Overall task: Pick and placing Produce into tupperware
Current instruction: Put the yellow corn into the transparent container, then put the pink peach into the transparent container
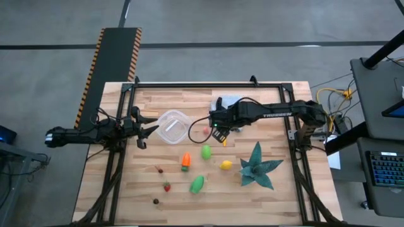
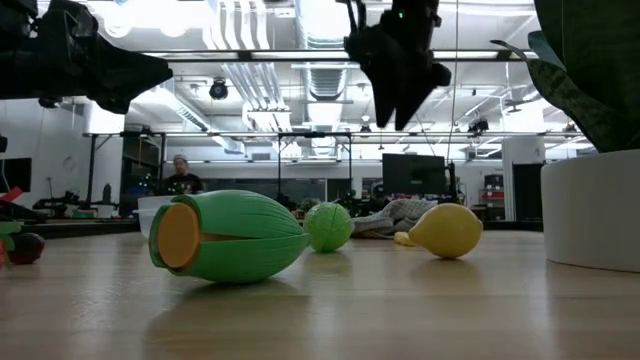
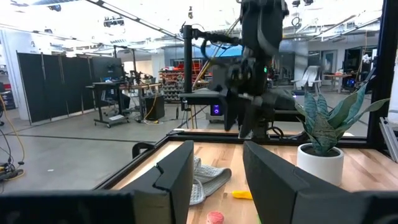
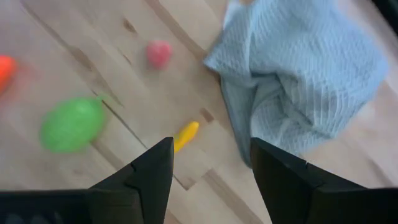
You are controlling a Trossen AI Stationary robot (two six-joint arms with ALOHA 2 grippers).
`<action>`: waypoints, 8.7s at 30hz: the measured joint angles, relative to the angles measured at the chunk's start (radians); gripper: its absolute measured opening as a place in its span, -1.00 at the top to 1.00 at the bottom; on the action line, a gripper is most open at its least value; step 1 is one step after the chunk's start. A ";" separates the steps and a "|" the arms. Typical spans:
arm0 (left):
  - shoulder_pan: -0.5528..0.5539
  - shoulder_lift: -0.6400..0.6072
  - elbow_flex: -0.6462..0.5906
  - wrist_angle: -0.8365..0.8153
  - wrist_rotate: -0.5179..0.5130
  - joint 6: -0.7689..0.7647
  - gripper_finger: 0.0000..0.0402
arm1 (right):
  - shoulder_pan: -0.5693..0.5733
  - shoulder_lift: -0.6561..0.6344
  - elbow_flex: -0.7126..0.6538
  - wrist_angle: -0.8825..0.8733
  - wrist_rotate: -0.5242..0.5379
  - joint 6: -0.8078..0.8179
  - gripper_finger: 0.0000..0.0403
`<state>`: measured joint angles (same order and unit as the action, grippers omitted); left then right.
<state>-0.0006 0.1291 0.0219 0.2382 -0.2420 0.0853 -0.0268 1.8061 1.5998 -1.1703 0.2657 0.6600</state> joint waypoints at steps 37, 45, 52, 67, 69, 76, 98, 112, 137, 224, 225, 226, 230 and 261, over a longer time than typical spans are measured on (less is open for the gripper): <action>0.000 0.000 -0.010 0.001 0.000 0.000 0.37 | 0.000 0.029 -0.507 0.628 -0.083 0.245 -0.01; 0.000 0.000 -0.010 0.001 0.000 0.000 0.37 | 0.000 0.024 -0.575 0.706 -0.082 0.283 -0.01; 0.000 0.000 -0.010 0.001 0.000 0.000 0.37 | 0.002 0.026 -0.573 0.720 -0.086 0.274 -0.01; 0.000 0.000 -0.010 0.001 0.000 0.000 0.37 | 0.002 0.026 -0.595 0.714 -0.085 0.239 0.49; 0.000 0.000 -0.010 0.001 0.000 0.000 0.37 | 0.002 0.026 -0.595 0.710 -0.090 0.224 0.59; 0.000 0.000 -0.010 0.000 0.000 0.000 0.37 | 0.001 0.027 -0.595 0.713 -0.106 0.184 0.87; 0.000 0.000 -0.010 0.000 -0.001 0.000 0.37 | 0.004 0.019 -0.354 0.718 -0.149 -0.065 0.95; 0.000 0.000 -0.010 0.000 -0.001 0.000 0.37 | -0.035 0.177 -0.116 0.811 -0.165 -0.331 0.94; 0.000 0.000 -0.010 -0.001 0.000 0.000 0.37 | -0.133 0.565 0.428 0.662 -0.270 -0.549 0.94; 0.000 0.021 -0.013 -0.024 0.002 -0.001 0.37 | -0.048 -0.132 -0.460 1.056 -0.183 -0.484 0.07; 0.000 0.021 -0.013 -0.024 0.002 -0.001 0.37 | -0.047 -0.132 -0.476 1.067 -0.188 -0.472 0.00; 0.000 0.021 -0.013 -0.024 0.002 -0.001 0.37 | -0.047 -0.132 -0.490 1.073 -0.191 -0.471 -0.06; 0.000 0.021 -0.013 -0.023 0.002 0.000 0.37 | -0.048 -0.121 -0.528 1.078 -0.160 -0.451 -0.30; 0.000 0.023 -0.013 -0.021 0.001 0.000 0.37 | -0.058 0.230 -0.451 1.130 -0.074 -0.376 -0.33</action>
<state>-0.0002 0.1520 0.0090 0.2177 -0.2409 0.0849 -0.0849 2.0362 1.1492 -0.0399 0.1917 0.2844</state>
